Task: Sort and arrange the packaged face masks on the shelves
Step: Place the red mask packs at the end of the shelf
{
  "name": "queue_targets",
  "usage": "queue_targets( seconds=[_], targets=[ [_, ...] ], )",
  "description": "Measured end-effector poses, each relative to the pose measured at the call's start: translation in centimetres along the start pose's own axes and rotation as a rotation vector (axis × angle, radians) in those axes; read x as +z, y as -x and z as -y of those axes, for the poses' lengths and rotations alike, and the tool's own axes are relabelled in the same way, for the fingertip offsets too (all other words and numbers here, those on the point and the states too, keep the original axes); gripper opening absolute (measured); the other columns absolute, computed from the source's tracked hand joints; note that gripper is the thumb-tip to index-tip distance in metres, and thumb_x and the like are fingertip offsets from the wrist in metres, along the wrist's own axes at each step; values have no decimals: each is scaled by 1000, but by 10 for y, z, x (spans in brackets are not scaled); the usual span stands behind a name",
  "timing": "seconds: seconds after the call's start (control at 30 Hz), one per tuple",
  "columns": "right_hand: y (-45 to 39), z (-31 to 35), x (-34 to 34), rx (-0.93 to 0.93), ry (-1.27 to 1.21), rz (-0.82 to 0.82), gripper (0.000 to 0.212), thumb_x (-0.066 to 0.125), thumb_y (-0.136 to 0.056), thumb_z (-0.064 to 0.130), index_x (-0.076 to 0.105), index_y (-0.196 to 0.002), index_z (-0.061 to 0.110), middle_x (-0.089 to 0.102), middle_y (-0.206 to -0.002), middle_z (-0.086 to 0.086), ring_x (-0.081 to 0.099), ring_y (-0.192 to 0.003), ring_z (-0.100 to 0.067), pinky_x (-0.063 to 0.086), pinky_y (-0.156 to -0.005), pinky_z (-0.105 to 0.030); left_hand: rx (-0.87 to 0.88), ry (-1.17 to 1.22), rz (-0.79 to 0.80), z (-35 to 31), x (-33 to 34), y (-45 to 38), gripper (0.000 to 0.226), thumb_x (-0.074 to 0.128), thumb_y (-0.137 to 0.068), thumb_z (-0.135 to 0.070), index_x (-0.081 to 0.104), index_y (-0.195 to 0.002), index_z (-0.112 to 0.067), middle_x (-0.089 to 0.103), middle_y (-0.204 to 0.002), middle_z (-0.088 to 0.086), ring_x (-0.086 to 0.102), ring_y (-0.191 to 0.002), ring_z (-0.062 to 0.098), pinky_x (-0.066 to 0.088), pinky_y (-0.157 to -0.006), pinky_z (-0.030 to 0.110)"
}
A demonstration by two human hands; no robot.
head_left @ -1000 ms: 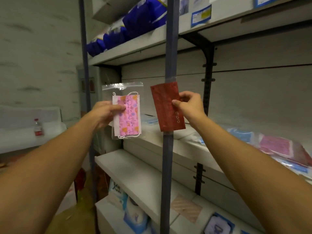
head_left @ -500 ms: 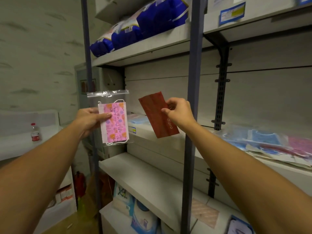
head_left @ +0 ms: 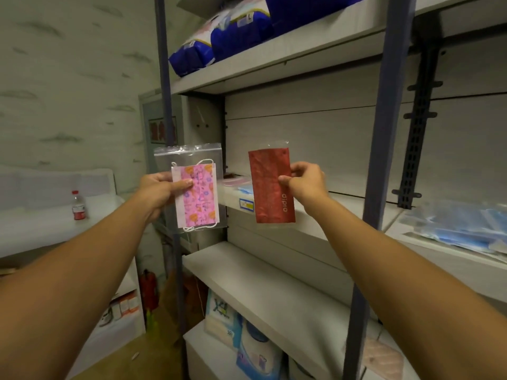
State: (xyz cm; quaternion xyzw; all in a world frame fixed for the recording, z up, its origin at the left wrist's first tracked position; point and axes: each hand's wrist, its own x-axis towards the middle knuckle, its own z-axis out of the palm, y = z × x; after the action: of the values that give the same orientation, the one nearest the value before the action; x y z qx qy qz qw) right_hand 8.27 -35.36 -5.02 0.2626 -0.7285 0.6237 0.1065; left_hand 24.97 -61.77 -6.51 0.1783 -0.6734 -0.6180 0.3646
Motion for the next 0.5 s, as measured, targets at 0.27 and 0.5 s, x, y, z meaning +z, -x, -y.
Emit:
queue_targets(
  seconds=[0.27, 0.5],
  targets=[
    [-67, -12, 59, -15, -6, 37, 14, 78, -85, 9, 67, -82, 16, 72, -95, -14, 71, -92, -28, 59, -87, -46, 9, -25, -48, 14, -17, -77, 23, 82, -79, -7, 71, -99, -6, 78, -91, 12, 76, -90, 30, 59, -88, 50],
    [-131, -15, 103, -41, -34, 73, 17, 74, -89, 8, 63, -81, 18, 68, -86, -4, 68, -86, -23, 59, -79, -38, 10, 3, -41, 15, -20, -142, 19, 79, -83, -7, 71, -100, -7, 78, -93, 10, 76, -91, 28, 60, -81, 44]
  ],
)
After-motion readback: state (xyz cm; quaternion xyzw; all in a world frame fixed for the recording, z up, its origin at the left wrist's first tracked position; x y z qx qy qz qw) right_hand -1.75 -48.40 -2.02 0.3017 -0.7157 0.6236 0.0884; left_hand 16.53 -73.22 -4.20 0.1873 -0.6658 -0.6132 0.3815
